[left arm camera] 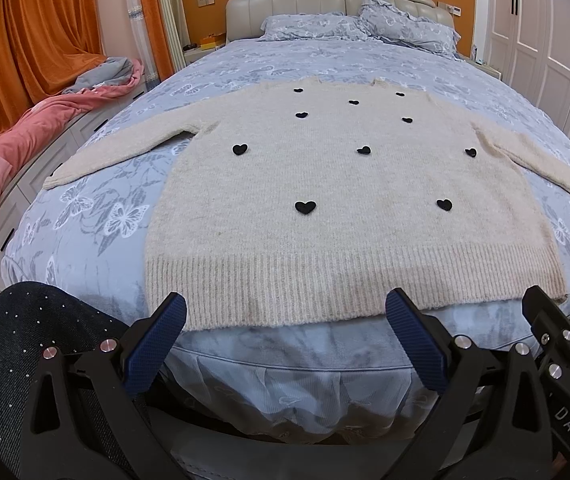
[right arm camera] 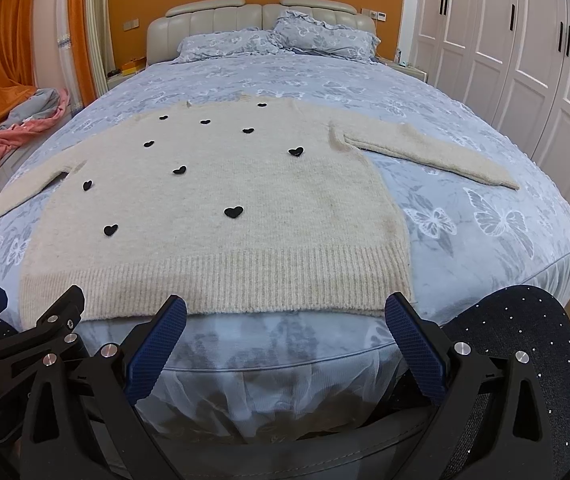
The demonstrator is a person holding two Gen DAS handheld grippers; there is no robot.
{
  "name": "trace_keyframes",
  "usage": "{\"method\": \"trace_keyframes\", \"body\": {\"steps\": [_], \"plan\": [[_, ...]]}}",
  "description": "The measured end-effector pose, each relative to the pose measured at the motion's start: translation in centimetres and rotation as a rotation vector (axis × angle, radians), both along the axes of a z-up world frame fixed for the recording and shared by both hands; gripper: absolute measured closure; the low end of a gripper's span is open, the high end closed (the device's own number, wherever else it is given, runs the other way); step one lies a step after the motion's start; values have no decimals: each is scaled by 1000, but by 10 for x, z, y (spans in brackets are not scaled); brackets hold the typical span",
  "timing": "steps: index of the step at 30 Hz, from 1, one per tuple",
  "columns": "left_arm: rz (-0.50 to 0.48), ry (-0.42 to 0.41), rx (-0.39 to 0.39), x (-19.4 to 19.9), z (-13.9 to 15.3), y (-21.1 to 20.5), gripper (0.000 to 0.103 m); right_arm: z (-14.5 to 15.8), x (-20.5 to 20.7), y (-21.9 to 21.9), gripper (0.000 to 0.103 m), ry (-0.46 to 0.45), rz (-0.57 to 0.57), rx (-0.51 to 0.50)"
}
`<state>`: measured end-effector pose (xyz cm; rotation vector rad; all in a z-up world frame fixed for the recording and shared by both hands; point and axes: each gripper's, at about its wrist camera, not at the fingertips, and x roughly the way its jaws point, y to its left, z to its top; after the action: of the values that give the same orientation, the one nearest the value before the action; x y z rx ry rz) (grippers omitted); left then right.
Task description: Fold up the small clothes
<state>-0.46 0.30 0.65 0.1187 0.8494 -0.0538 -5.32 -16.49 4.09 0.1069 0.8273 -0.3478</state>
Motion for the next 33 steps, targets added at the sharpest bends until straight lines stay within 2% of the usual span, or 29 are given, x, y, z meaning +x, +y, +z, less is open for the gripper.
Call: {"method": "trace_keyframes", "body": {"steps": [33], "plan": [[2, -3, -1, 0, 1, 3, 5, -1, -1, -1, 5, -1, 0, 3]]}}
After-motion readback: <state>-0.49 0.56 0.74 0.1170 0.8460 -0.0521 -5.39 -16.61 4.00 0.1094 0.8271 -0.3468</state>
